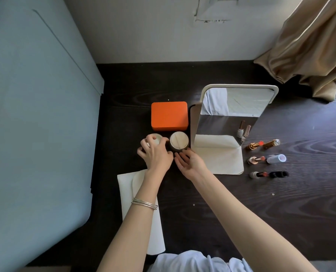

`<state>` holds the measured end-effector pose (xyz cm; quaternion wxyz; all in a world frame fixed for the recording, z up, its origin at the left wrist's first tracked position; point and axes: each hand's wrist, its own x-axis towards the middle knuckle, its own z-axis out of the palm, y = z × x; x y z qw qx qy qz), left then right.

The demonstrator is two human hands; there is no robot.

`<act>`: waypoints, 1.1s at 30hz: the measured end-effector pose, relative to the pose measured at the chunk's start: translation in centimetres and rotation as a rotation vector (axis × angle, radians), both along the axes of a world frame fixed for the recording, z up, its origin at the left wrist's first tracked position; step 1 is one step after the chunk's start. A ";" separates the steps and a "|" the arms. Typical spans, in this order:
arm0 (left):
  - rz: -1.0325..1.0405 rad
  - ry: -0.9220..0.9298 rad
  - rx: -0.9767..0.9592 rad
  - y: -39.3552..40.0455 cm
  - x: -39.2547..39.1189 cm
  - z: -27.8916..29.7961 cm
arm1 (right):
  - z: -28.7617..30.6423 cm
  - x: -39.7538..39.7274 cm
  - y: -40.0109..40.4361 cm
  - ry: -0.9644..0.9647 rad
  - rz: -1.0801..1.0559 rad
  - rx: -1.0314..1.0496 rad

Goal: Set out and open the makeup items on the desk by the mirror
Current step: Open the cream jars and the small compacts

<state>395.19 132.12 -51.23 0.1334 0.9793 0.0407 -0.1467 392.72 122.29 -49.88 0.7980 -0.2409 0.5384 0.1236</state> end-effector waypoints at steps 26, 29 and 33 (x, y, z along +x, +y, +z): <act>0.505 0.174 -0.022 8.8 -7.4 2.5 | 0.0 -5.9 2.1 -0.047 0.631 0.029; 0.594 0.127 -0.192 9.1 -7.8 2.5 | -0.4 -7.4 3.0 -0.069 0.721 0.032; 0.585 0.103 -0.374 8.8 -7.8 3.2 | -0.5 -8.6 3.5 -0.121 0.863 0.009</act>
